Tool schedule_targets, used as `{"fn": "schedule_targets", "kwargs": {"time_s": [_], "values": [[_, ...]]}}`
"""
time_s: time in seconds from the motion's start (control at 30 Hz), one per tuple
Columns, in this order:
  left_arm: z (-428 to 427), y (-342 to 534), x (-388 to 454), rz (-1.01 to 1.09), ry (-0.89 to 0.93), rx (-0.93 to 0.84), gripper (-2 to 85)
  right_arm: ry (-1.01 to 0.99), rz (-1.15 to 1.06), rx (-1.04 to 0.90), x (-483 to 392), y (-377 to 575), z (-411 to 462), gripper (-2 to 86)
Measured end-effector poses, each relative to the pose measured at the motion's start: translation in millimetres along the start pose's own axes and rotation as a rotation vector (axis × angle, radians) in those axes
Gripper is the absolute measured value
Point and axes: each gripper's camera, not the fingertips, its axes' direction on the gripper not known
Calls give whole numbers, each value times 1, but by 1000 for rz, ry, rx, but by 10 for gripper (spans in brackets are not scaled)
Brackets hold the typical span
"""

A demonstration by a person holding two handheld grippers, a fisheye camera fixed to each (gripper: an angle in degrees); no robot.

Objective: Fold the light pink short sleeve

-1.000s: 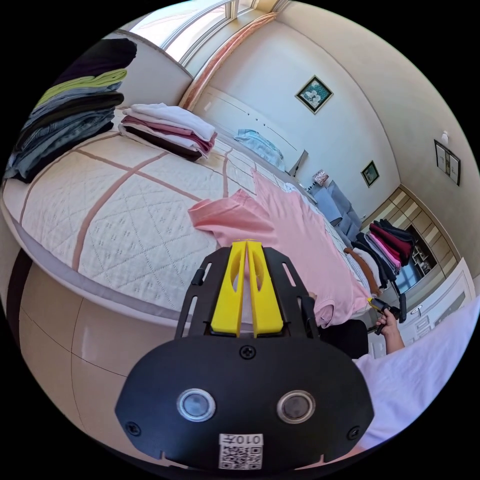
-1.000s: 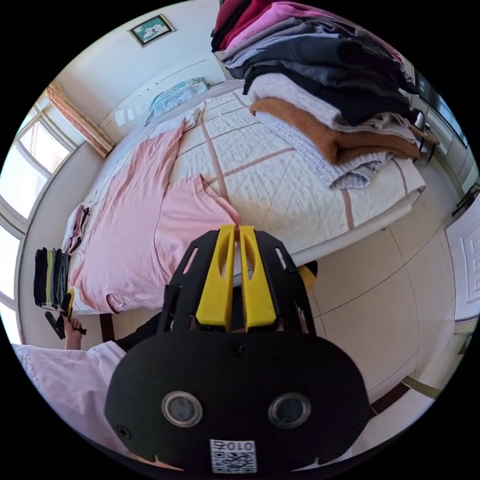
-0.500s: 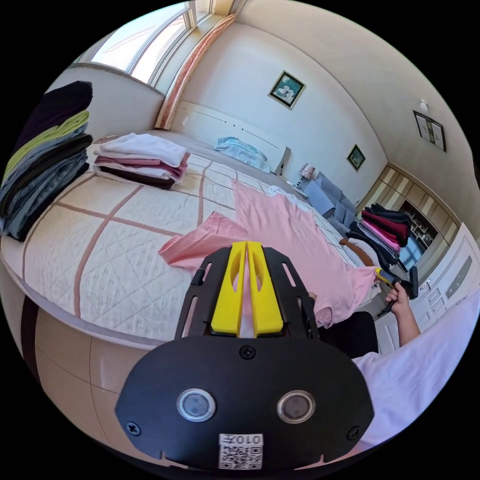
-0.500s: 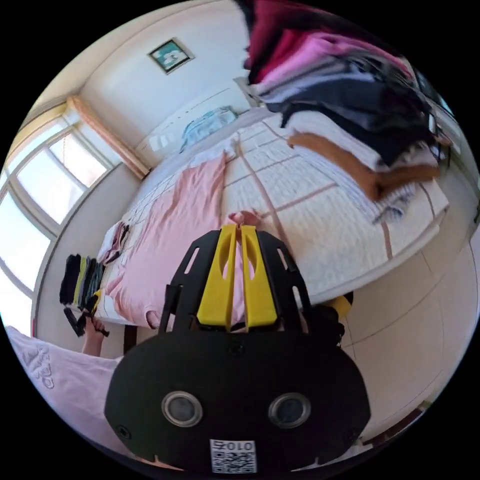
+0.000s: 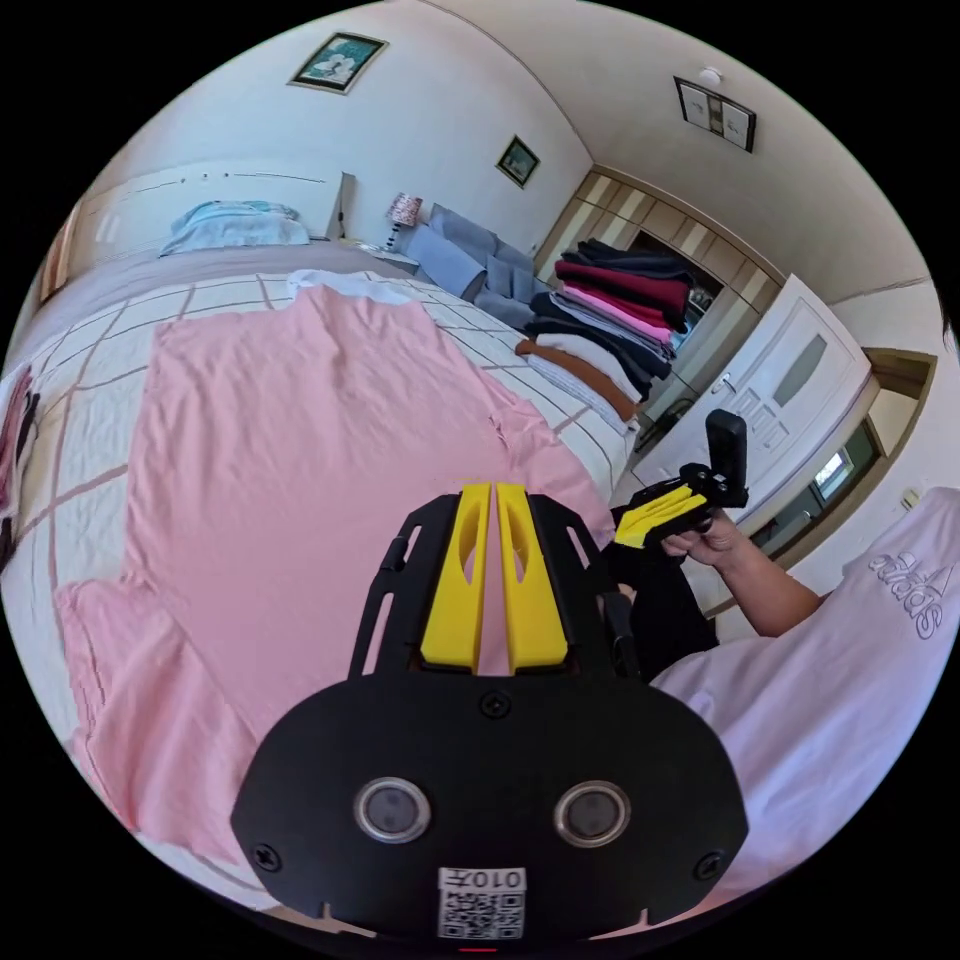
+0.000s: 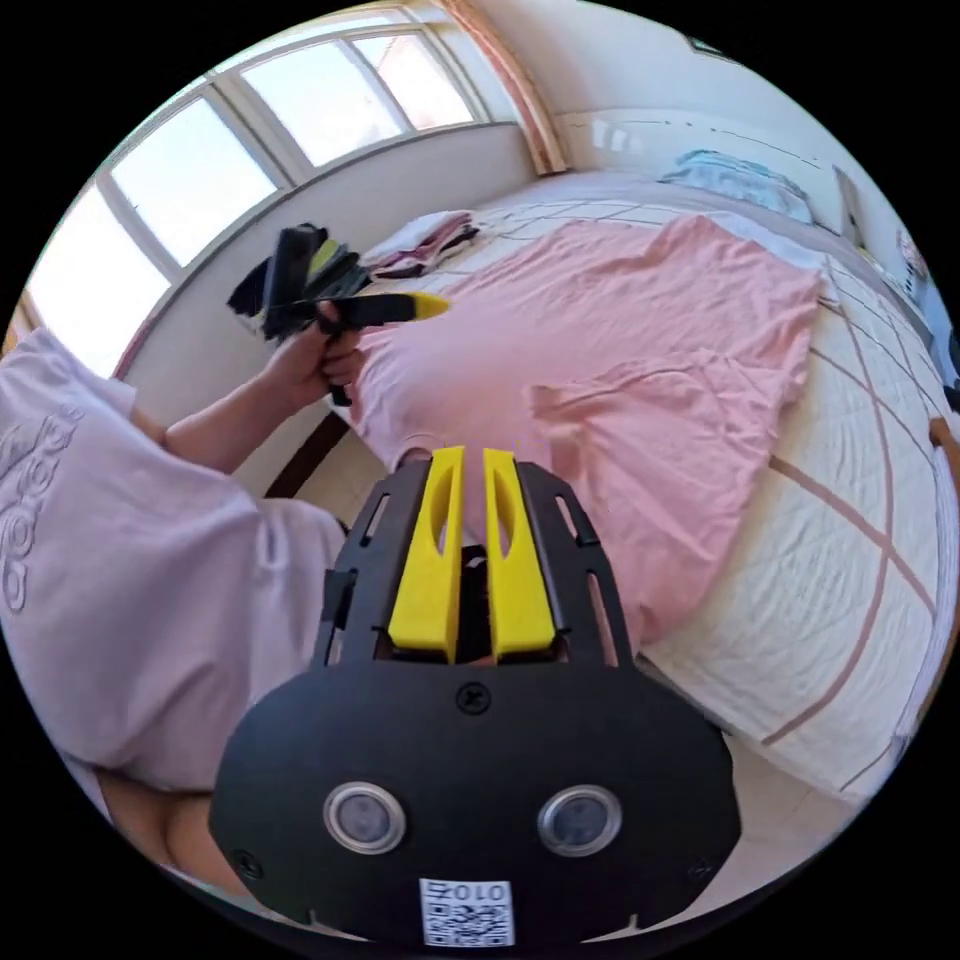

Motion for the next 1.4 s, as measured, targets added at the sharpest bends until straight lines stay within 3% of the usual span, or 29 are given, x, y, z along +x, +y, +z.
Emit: {"fn": "schedule_targets", "kwargs": {"time_s": [0.23, 0.37, 0.47, 0.73, 1.0, 1.17, 1.4], "values": [[75, -77, 42, 207, 8, -169, 15, 461, 346, 72, 7, 52, -21, 55], [93, -129, 55, 276, 46, -140, 29, 553, 342, -2, -1, 46, -6, 64], [117, -171, 53, 281, -34, -177, 44, 596, 364, -40, 3, 41, 4, 77], [179, -263, 43, 346, -91, -239, 74, 363, 519, -156, 39, 40, 6, 75], [246, -303, 60, 443, -56, -517, 30, 339, 599, -135, 60, 46, 0, 68], [227, -309, 59, 451, -19, -435, 3, 314, 571, -95, 60, 49, -13, 45], [212, -293, 47, 440, -67, -369, -2, 222, 729, -55, 75, 80, -28, 40]]}}
